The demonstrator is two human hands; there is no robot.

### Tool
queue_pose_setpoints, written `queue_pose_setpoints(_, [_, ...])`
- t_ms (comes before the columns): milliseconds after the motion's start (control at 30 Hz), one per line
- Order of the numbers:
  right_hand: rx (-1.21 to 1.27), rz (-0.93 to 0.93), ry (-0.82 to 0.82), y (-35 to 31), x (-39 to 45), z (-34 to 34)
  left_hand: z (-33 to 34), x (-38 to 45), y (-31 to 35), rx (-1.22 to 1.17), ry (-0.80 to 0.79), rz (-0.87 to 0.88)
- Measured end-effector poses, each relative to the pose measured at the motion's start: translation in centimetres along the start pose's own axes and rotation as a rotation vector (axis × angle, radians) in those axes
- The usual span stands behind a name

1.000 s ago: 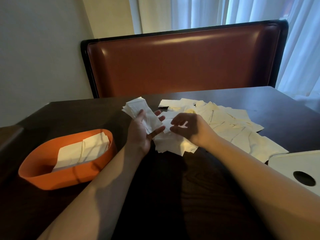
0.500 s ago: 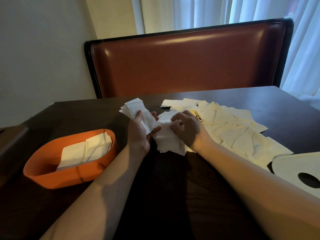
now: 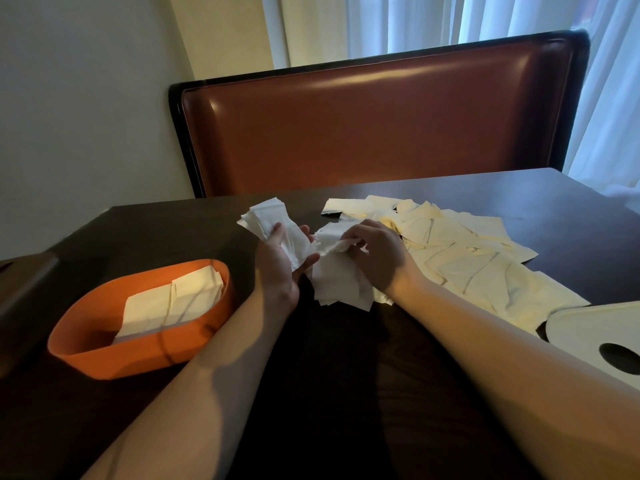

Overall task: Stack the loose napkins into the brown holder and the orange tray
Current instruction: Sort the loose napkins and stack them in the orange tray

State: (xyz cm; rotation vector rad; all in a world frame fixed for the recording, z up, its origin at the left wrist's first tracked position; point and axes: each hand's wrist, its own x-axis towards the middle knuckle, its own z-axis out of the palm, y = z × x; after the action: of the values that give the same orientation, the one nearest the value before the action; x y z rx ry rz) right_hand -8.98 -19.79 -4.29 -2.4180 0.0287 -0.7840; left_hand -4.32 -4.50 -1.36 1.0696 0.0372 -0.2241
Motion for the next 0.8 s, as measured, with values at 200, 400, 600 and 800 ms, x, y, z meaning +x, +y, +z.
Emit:
queue_pose_setpoints(200, [0.149,-0.006,0.189,-0.7,0.4,-2.2,0.4,-0.8,0.5,-0.086,-0.050,0.009])
queue_pose_setpoints(400, [1.047,0.235,-0.171,-1.7,-0.2,-5.7,0.6,-1.5,0.7,-0.062,-0.090,-0.049])
queue_pose_setpoints(600, [1.029,0.255,-0.183,-2.6,-0.2,-5.9,0.1,-1.9,0.4,0.161,-0.396,-0.087])
queue_pose_setpoints(800, [0.713,0.236,0.010,-2.2,0.0,-4.7,0.4,-2.4,0.2,0.338,-0.578,-0.168])
